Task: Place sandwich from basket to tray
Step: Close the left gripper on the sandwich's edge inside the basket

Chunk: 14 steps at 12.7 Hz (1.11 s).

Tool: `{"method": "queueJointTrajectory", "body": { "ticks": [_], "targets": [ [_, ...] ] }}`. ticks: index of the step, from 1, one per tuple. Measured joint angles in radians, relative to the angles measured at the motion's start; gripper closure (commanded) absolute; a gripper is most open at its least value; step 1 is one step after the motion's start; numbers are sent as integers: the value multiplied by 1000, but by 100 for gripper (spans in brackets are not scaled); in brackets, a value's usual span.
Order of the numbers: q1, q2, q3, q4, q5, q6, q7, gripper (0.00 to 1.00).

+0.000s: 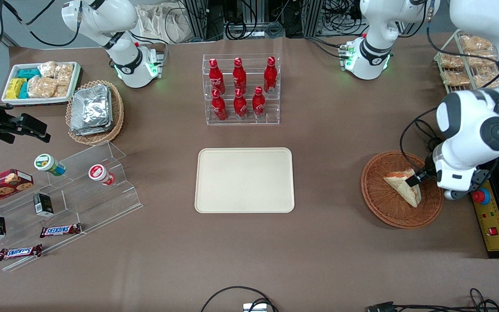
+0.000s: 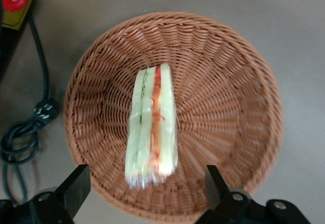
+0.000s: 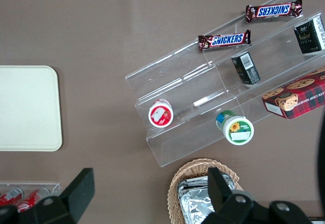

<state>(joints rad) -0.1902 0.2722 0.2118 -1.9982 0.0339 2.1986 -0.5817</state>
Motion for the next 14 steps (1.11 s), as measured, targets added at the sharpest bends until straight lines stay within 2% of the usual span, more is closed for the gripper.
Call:
{"method": "queueJointTrajectory", "body": {
  "ticks": [4,7,8,9,10,12,13,14],
  "targets": [
    [0,85,4,0,-70,43,-16,0],
    [0,108,4,-1,-79,62,-24,2],
    [0,123,4,-2,-80,70,-34,10],
    [0,141,4,-2,-80,80,-46,23],
    [0,156,4,-2,-81,87,-57,54],
    [0,168,4,-2,-82,90,-67,90],
    [0,168,4,-2,-82,90,-67,98],
    [0,168,4,-1,-81,90,-64,100]
  ]
}}
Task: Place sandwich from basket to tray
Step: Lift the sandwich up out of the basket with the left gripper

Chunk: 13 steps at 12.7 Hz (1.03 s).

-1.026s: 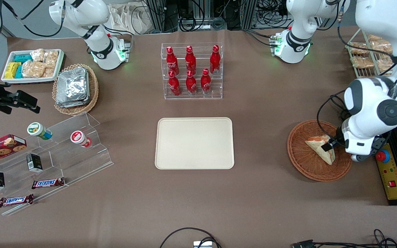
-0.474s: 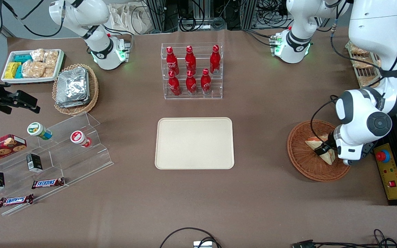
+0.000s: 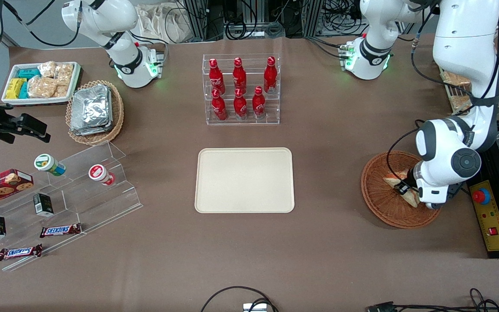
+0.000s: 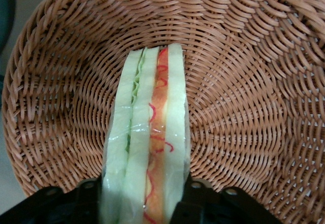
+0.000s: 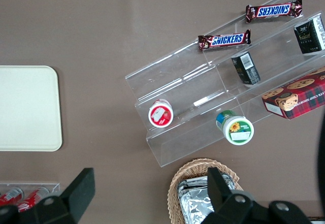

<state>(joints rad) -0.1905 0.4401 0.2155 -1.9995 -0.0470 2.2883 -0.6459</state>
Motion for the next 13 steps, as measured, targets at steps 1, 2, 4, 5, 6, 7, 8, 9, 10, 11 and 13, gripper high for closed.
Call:
{"method": "queueJointTrajectory", "body": {
  "ticks": [1,2,4,5,6,7,8,9,10,11,13],
  "targets": [
    [0,-1,0,1,1,0,11,100],
    [-1,-3,0,5,1,0,34,100],
    [-1,-23,0,25,2,3,122,100],
    [-1,-47,0,43,4,-9,189,100],
    [-2,-76,-1,67,6,-47,262,100],
    [-2,-107,-3,100,7,-105,331,100],
    [-4,-138,-11,143,17,-176,392,100],
    [-5,-164,-31,198,40,-261,443,100],
    [-7,-181,-68,263,63,-353,477,100],
    [-13,-190,-122,335,75,-447,490,100],
    [-47,-190,-245,435,82,-559,468,100]
  ]
}}
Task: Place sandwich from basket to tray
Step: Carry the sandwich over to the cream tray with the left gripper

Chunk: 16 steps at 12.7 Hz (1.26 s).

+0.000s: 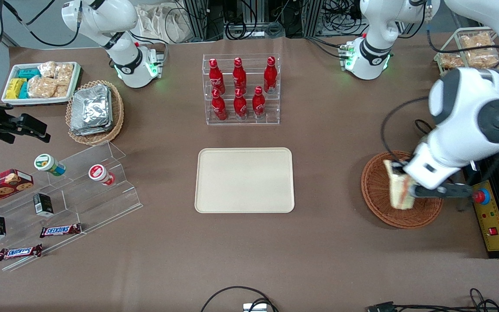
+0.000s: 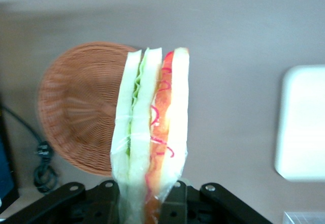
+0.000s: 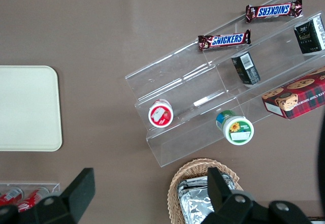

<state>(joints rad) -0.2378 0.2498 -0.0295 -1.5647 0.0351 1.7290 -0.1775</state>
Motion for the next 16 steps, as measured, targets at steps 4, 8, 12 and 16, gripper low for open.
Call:
{"method": "queueJointTrajectory", "body": {
  "ticks": [4,8,12,16],
  "targets": [
    [-99,84,-180,18,2,98,-273,100],
    [-174,308,-189,13,8,325,-343,100],
    [-179,457,-188,24,9,435,-353,100],
    [-190,475,-188,28,9,446,-387,80]
  ]
}}
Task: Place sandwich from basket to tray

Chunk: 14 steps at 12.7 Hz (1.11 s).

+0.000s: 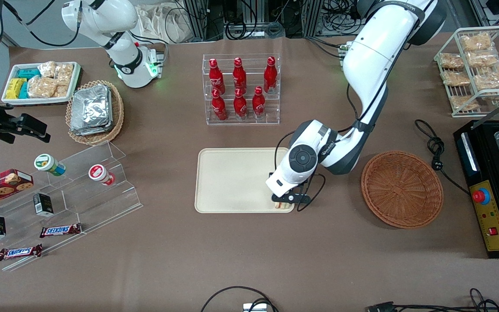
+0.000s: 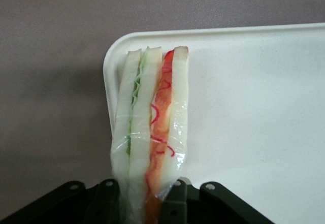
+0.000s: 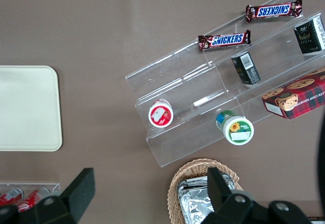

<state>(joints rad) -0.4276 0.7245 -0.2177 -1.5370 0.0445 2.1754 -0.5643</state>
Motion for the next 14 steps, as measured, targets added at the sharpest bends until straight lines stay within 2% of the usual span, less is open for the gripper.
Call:
{"method": "queueJointTrajectory", "body": {
  "ticks": [2,3,4,9,12,14],
  "targets": [
    [-8,5,0,0,0,6,-13,59],
    [-11,9,0,0,0,13,-19,40],
    [-12,15,0,-1,1,32,-21,0],
    [-13,3,11,4,5,92,-21,0],
    [-10,-76,33,1,5,85,-21,0],
    [-8,-167,73,1,5,-4,-24,0]
  ]
}}
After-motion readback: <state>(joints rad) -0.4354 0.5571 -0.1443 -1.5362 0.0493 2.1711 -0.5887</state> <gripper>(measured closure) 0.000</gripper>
